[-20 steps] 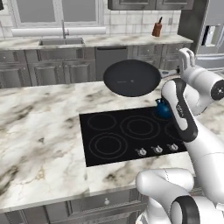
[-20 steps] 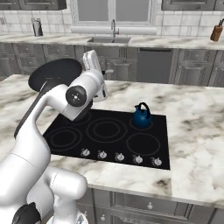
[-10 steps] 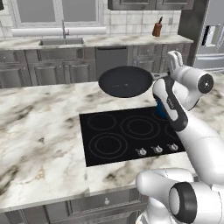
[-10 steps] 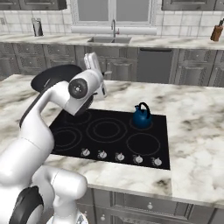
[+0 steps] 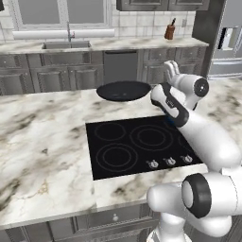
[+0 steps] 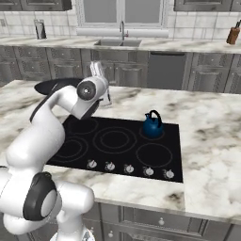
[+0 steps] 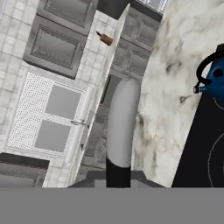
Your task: Pick the pan from the cabinet and place it on the stove. Then turn on the stove burner for the pan.
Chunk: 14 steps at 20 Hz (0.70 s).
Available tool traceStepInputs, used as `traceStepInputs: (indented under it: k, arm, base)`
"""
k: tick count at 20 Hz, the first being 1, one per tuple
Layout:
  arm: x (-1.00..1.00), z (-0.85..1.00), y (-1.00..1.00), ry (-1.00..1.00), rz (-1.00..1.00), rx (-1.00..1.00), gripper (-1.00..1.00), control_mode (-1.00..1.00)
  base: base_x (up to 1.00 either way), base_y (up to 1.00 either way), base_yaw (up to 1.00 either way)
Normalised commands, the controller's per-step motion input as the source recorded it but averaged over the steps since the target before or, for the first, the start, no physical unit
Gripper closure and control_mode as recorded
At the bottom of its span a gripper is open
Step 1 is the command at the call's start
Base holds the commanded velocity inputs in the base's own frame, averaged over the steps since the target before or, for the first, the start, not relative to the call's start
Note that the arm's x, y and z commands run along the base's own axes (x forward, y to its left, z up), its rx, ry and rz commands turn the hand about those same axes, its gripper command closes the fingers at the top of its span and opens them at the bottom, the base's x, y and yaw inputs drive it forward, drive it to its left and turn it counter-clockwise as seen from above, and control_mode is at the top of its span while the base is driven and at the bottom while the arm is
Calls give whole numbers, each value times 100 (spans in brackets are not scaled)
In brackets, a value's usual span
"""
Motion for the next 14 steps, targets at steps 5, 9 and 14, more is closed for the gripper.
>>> traceStepInputs:
  k: [5, 9, 14]
  arm:
    - [25, -30, 2, 0, 7, 0, 100, -100]
    - [6, -20, 0, -1, 5, -4, 100, -100]
    - [0, -18, 0, 0, 0, -12, 100, -100]
  base:
    - [0, 0, 0]
    - [0, 0, 0]
    - [0, 0, 0]
